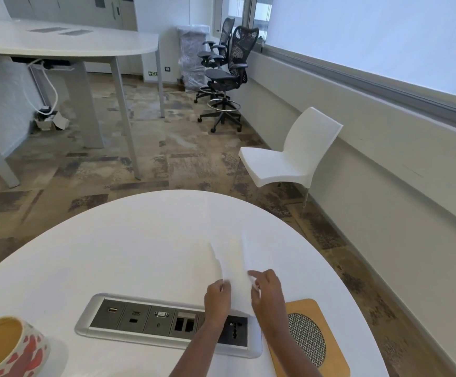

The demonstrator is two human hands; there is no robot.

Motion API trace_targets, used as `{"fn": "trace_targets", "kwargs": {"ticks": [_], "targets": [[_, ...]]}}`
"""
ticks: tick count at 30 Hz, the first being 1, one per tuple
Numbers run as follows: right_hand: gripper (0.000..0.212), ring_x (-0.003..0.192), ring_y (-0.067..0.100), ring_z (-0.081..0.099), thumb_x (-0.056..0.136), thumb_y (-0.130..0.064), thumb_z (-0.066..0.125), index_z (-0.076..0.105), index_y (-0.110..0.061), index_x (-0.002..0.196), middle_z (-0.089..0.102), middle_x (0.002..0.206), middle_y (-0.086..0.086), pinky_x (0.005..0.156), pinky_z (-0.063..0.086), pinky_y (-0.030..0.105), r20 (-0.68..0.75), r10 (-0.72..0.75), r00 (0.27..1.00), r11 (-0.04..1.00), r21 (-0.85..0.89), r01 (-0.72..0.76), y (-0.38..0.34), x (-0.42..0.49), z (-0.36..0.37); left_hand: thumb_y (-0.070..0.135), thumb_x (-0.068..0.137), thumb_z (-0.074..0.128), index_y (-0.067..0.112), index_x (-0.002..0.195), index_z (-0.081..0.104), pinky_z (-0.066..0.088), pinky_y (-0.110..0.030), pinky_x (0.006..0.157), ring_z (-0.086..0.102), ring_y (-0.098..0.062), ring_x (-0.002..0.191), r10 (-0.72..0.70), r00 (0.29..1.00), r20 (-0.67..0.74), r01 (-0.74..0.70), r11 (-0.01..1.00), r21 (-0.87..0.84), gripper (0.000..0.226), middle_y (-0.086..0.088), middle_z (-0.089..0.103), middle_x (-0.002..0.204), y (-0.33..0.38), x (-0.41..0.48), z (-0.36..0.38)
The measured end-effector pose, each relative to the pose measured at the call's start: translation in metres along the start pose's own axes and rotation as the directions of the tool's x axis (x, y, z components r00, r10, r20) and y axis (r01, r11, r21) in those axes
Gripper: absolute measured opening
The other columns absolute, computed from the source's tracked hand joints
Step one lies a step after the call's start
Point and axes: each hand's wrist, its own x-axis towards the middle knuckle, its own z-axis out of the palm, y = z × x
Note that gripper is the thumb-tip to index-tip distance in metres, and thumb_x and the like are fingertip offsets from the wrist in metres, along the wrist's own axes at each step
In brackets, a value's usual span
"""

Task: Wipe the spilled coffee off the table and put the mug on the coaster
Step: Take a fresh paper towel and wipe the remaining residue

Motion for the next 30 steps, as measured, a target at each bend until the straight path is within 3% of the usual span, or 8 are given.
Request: {"fn": "trace_targets", "kwargs": {"ticks": [7,12,16,20,23,26,28,30], "targets": [[0.042,0.064,0.012,0.061,0.049,0.004,0.086,0.075,-0.011,0.087,0.063,0.069,0.002,0.046,0.048,0.014,-0.017,-0.294,0.956,0.952,-0.094,0.291,-0.032,-0.036,-0.011,0.003,0.092,0.034,0.002,0.079,0.056,0.050,-0.028,0.060,0.055,-0.023,0.076,-0.075,0.980,0.184,0.119,0.963,-0.243,0.026,-0.014,0.057,0.078,0.006,-0.035,-0.012],[0.051,0.073,0.012,0.037,0.035,0.004,0.088,0.074,-0.016,0.079,0.061,0.065,0.001,0.042,0.046,0.015,-0.068,-0.399,0.915,0.911,-0.147,0.386,-0.040,-0.067,-0.022,0.009,0.091,0.033,0.005,0.080,0.053,0.045,-0.034,0.066,0.050,-0.024,0.076,-0.107,0.976,0.189,0.165,0.932,-0.324,0.023,-0.015,0.050,0.081,-0.003,-0.065,-0.031],[0.038,0.072,0.007,0.037,0.048,-0.003,0.086,0.073,-0.017,0.081,0.060,0.070,0.000,0.050,0.045,0.012,-0.047,-0.478,0.877,0.876,-0.100,0.472,-0.043,-0.099,-0.033,0.027,0.095,0.047,0.007,0.075,0.058,0.046,-0.029,0.060,0.056,-0.020,0.067,-0.070,0.982,0.174,0.131,0.919,-0.370,0.031,-0.011,0.058,0.070,-0.012,-0.093,-0.038],[0.021,0.080,0.003,0.041,0.075,-0.022,0.069,0.070,-0.015,0.095,0.060,0.083,0.001,0.071,0.044,0.015,0.023,-0.527,0.850,0.849,0.049,0.525,-0.035,-0.133,-0.051,0.013,0.095,0.050,0.003,0.099,0.067,0.052,-0.027,0.059,0.066,-0.020,0.073,0.007,0.984,0.180,0.061,0.927,-0.370,0.020,-0.007,0.071,0.081,-0.020,-0.124,-0.043],[0.021,0.091,-0.001,0.045,0.085,-0.024,0.059,0.070,-0.015,0.100,0.059,0.093,0.003,0.083,0.038,0.013,-0.016,-0.331,0.944,0.903,0.285,0.322,-0.029,-0.155,-0.065,0.012,0.095,0.050,0.004,0.105,0.064,0.051,-0.027,0.063,0.065,-0.024,0.081,0.012,0.982,0.188,0.060,0.926,-0.373,0.020,-0.011,0.069,0.091,-0.026,-0.148,-0.049],[0.012,0.092,0.007,0.051,0.091,-0.017,0.055,0.067,-0.019,0.092,0.057,0.092,0.002,0.080,0.042,0.022,-0.013,0.075,0.997,0.864,0.500,-0.059,-0.028,-0.168,-0.080,0.017,0.094,0.052,0.003,0.107,0.064,0.052,-0.030,0.071,0.065,-0.027,0.089,0.016,0.972,0.234,0.076,0.923,-0.377,0.023,-0.013,0.070,0.099,-0.034,-0.171,-0.056],[0.019,0.082,0.015,0.051,0.092,-0.028,0.053,0.060,-0.019,0.076,0.053,0.082,0.002,0.072,0.042,0.026,0.222,0.324,0.920,0.694,0.606,-0.390,-0.028,-0.176,-0.092,0.020,0.093,0.053,0.006,0.103,0.066,0.056,-0.028,0.069,0.069,-0.022,0.087,0.037,0.958,0.286,0.075,0.925,-0.372,0.021,-0.007,0.074,0.094,-0.040,-0.187,-0.061],[0.027,0.080,0.022,0.055,0.092,-0.034,0.054,0.058,-0.013,0.077,0.058,0.080,0.005,0.065,0.049,0.030,0.579,0.407,0.707,0.321,0.634,-0.704,-0.028,-0.187,-0.100,0.022,0.093,0.053,0.010,0.100,0.067,0.057,-0.028,0.070,0.069,-0.020,0.087,0.049,0.945,0.323,0.076,0.928,-0.365,0.020,-0.003,0.075,0.091,-0.046,-0.202,-0.066]]}}
